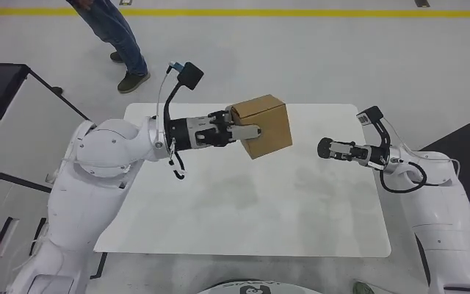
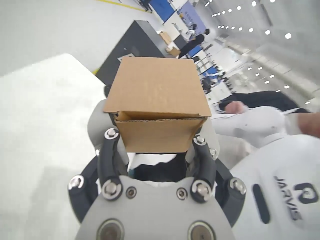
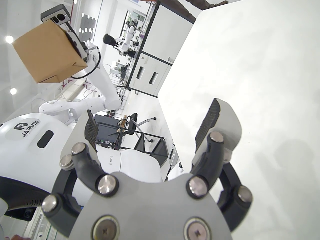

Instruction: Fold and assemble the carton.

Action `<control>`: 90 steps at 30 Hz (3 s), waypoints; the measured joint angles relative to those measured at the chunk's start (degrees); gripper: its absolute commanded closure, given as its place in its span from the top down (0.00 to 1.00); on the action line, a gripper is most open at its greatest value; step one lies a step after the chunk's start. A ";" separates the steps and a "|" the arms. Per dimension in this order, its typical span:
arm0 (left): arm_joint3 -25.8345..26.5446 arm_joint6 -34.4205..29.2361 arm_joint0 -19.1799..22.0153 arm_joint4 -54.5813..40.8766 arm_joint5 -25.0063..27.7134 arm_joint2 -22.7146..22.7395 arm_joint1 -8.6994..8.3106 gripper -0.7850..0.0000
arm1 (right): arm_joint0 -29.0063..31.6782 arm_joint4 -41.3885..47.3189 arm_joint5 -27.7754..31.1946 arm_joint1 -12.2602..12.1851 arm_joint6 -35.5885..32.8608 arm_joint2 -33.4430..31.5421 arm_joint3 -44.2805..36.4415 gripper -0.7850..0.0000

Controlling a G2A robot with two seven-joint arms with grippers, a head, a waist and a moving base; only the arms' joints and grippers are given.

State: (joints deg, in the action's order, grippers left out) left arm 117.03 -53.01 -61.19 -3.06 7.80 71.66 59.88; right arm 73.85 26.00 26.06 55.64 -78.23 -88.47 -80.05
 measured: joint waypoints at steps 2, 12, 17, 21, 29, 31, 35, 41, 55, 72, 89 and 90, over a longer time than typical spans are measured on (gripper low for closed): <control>0.36 2.81 -0.21 4.12 4.31 0.47 -0.08 0.00 | 0.00 0.00 0.00 0.00 0.00 0.00 0.00 1.00; 2.55 7.58 -0.66 10.41 17.00 0.73 -0.17 0.00 | 0.00 0.00 0.00 0.00 0.00 0.00 0.00 1.00; 2.53 7.57 -0.65 10.42 16.94 0.75 -0.17 0.00 | 0.00 0.00 0.00 0.00 0.00 0.00 0.00 1.00; 3.46 8.94 -0.59 14.49 21.56 0.92 -0.25 0.00 | 0.00 0.00 0.00 0.00 0.00 0.00 0.00 1.00; 5.04 16.81 -0.41 37.21 36.17 2.90 -0.44 0.00 | 0.00 0.00 0.00 0.00 0.00 0.00 0.00 1.00; 5.90 19.61 -0.42 41.48 38.03 3.28 -0.39 0.00 | 0.00 0.00 0.00 0.00 0.00 0.00 0.00 1.00; 6.69 24.44 -0.78 46.75 39.67 3.36 -0.26 0.00 | 0.00 0.00 0.00 0.00 0.00 0.00 0.00 1.00; 6.66 24.12 -0.77 46.51 39.60 3.35 -0.26 0.00 | 0.00 0.00 0.00 0.00 0.00 0.00 0.00 1.00; 13.05 38.34 1.15 70.97 43.50 6.22 -0.30 0.00 | 0.00 0.00 0.00 0.00 0.00 0.00 0.00 1.00; 12.20 59.67 -0.17 93.94 40.11 4.93 -0.67 0.00 | 0.00 0.00 0.00 0.00 0.00 0.00 0.00 1.00; 8.69 49.83 -5.02 74.81 42.28 4.85 -1.05 0.00 | 0.00 0.00 0.00 0.00 0.00 0.00 0.00 1.00; 9.12 47.02 -4.77 71.65 42.08 4.85 -1.11 0.00 | 0.00 0.00 0.00 0.00 0.00 0.00 0.00 1.00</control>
State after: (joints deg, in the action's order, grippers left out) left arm 126.15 -6.00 -65.96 68.59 49.87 76.52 58.77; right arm 73.85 26.00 26.06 55.64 -78.23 -88.47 -80.05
